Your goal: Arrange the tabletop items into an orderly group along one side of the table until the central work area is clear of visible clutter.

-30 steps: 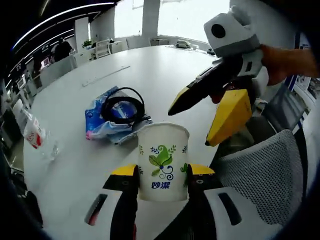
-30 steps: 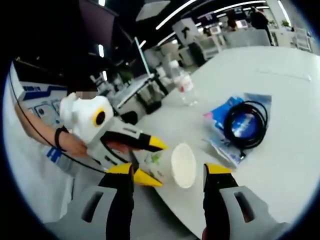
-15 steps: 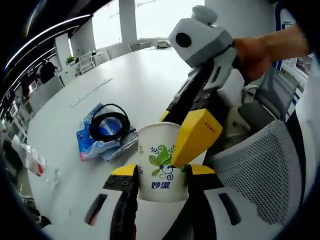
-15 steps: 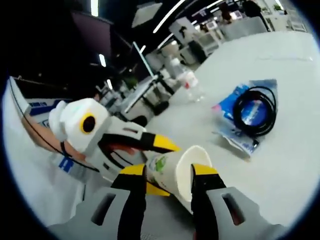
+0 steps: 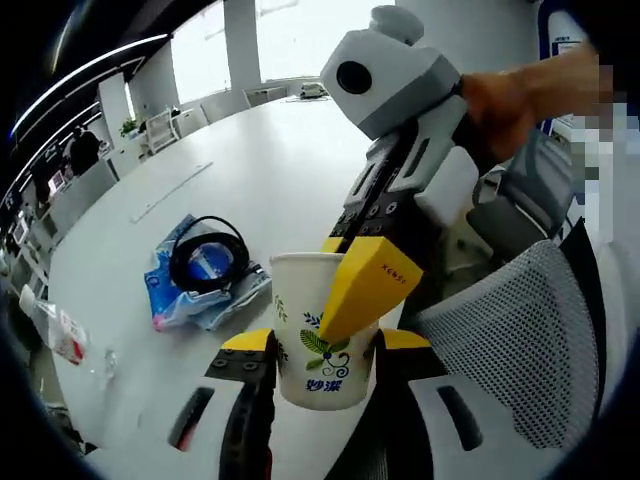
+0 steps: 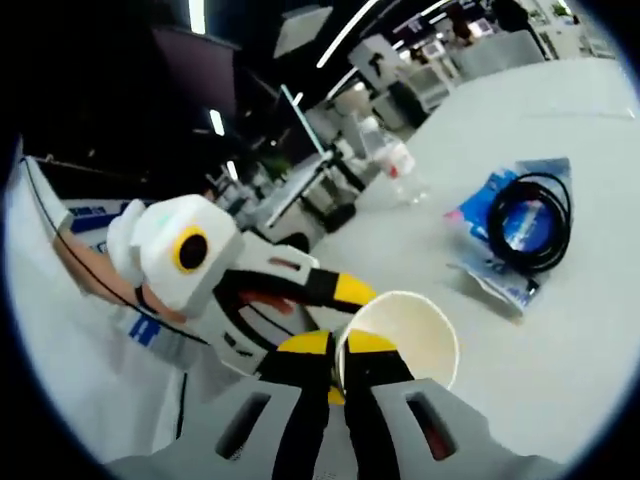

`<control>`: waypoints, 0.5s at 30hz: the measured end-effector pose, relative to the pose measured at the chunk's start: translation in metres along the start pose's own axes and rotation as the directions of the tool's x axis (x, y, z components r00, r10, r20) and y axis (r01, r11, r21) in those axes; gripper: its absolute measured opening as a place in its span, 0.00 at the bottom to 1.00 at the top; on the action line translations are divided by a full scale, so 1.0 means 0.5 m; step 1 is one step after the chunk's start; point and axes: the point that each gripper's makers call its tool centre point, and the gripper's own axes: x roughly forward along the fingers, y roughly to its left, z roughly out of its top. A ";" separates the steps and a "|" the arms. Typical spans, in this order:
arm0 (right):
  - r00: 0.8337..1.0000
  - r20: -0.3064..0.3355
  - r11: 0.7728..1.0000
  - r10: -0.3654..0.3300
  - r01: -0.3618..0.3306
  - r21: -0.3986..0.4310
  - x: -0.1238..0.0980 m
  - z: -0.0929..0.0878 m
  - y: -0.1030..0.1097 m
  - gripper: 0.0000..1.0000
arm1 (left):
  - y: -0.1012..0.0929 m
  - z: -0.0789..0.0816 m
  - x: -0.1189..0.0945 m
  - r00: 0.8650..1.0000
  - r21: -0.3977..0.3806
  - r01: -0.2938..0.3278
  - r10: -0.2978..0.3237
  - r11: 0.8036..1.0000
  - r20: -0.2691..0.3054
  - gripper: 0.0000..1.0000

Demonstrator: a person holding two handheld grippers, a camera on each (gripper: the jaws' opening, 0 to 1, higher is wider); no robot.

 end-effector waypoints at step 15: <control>0.999 -0.026 0.999 -0.047 0.047 -0.003 0.013 -0.009 -0.021 0.00 | 0.019 -0.045 -0.013 0.999 -0.105 -0.033 0.031 0.994 -0.023 0.35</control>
